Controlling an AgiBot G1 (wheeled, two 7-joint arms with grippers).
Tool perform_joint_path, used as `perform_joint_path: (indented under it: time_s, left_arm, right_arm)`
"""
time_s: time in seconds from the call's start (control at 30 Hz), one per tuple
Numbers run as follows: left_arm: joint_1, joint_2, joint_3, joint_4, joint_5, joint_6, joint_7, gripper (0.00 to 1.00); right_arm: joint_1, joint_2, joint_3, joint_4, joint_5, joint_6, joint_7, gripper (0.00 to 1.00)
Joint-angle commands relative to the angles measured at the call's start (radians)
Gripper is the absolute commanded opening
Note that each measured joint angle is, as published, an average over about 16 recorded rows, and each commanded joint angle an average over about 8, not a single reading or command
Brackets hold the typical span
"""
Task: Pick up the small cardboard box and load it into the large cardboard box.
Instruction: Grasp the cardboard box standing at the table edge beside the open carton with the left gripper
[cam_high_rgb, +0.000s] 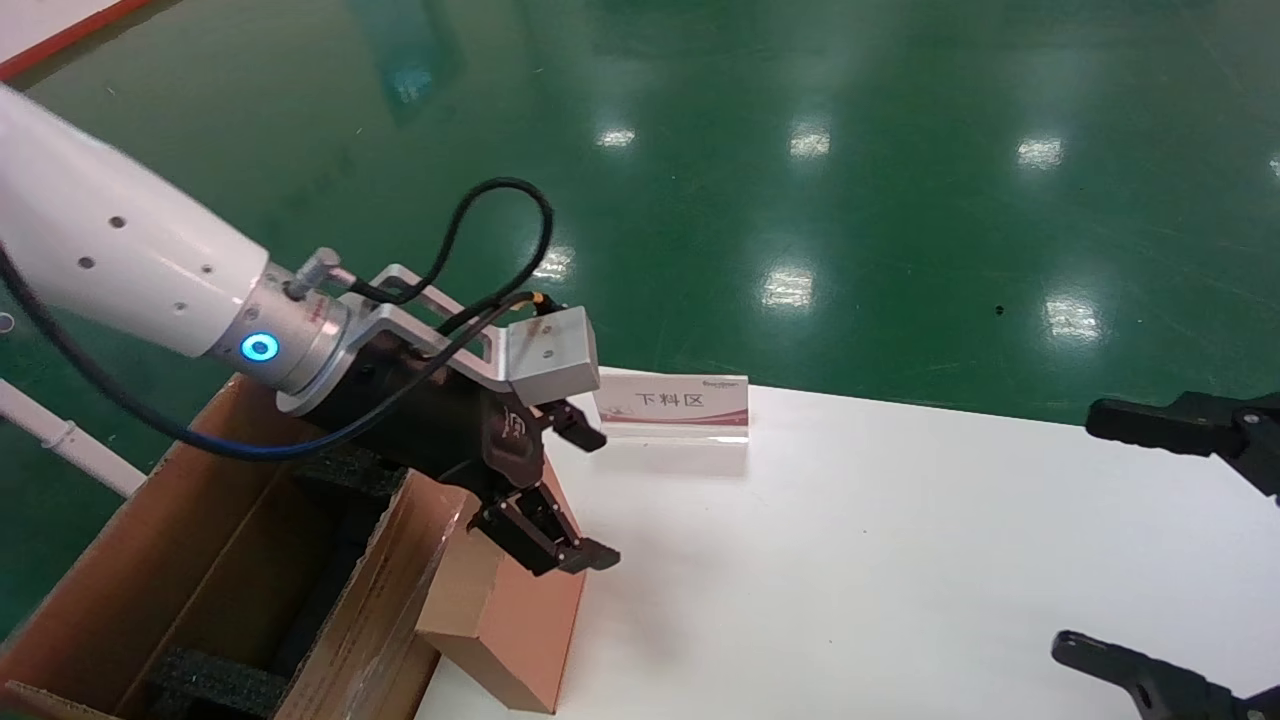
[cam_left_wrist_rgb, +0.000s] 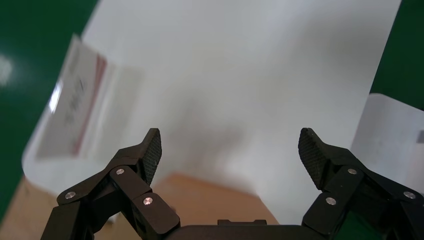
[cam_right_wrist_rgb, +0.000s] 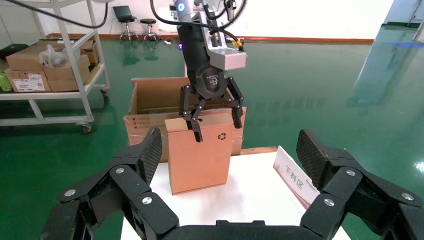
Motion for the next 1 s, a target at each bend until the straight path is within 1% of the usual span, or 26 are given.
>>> perform_joint_path:
  time_s: [0.03, 0.23, 0.47, 0.73, 1.0]
  left_arm:
    - [-0.067, 0.011, 0.088, -0.001, 0.020, 0.001, -0.064, 1.00]
    - [-0.226, 0.041, 0.284, -0.005, 0.056, -0.006, -0.228, 1.00]
    - [-0.336, 0.076, 0.454, -0.008, 0.033, -0.015, -0.354, 1.00]
    - [-0.417, 0.110, 0.600, -0.010, 0.012, -0.024, -0.459, 1.00]
    - [-0.460, 0.122, 0.709, -0.010, -0.006, -0.034, -0.544, 1.00]
  right_arm:
    - [0.000, 0.000, 0.000, 0.000, 0.000, 0.000, 0.000, 1.00]
    - [0.000, 0.000, -0.001, 0.000, 0.000, 0.000, 0.000, 1.00]
    - [0.000, 0.000, -0.001, 0.000, 0.001, 0.000, -0.001, 1.00]
    - [0.000, 0.001, -0.002, 0.000, 0.001, 0.001, -0.001, 1.00]
    - [0.000, 0.001, -0.002, 0.000, 0.002, 0.001, -0.001, 1.00]
